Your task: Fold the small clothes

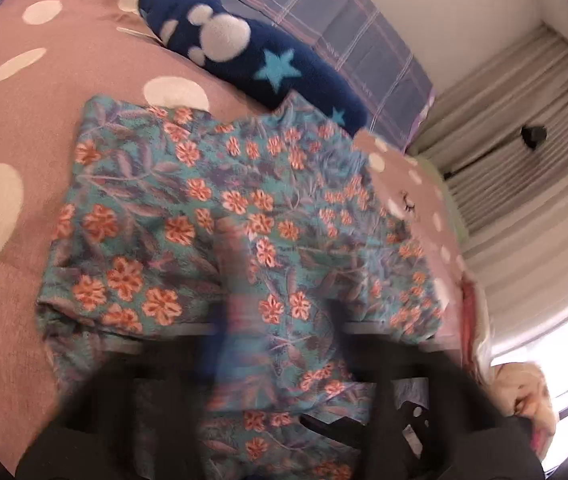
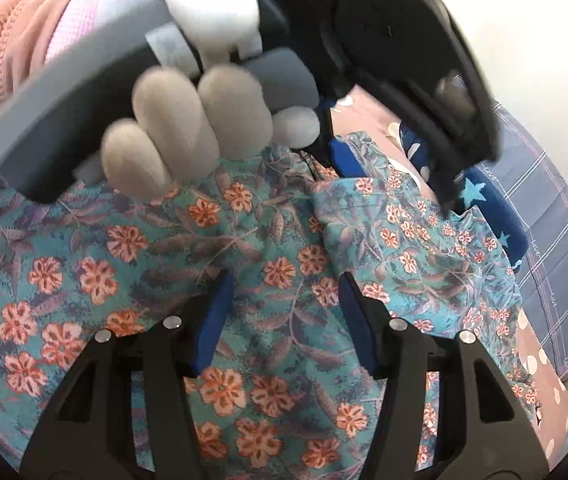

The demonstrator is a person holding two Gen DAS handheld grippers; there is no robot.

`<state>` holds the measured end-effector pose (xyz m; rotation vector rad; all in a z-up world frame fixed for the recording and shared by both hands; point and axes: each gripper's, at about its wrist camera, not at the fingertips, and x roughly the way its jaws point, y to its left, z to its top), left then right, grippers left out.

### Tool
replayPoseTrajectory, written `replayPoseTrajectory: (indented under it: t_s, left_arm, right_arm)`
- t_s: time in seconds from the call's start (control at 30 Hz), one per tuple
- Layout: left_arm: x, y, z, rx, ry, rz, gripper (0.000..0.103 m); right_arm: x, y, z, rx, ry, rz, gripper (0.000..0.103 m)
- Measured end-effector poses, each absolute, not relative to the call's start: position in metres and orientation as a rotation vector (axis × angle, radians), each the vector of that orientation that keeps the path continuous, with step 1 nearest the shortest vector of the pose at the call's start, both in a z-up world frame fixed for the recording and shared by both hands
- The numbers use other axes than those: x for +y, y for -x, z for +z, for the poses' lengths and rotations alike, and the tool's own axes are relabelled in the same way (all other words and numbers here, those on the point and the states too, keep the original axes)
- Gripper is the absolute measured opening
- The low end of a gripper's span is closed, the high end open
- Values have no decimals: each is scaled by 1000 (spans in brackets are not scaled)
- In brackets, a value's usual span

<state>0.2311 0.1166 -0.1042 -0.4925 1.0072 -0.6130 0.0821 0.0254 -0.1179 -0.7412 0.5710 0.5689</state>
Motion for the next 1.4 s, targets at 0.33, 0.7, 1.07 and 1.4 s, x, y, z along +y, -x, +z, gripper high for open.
replayPoseTrajectory:
  t_s: [0.33,0.7,1.07,1.4]
  left_arm:
    - [109,-218,-2,769,412,-655,2]
    - [159,-221,2,701,280,-463,3]
    - [164,-227,-71,807,184,-259,13]
    - [84,-229,-115,872,-21,-336,28]
  right_arm:
    - [-88,-90,-56,596,330,405,62]
    - [-259,-80,-84,802,-178,148,63]
    - [-321,-119,-38,731,-356,89,64]
    - [-347,-261,-36,956,-508,68,64]
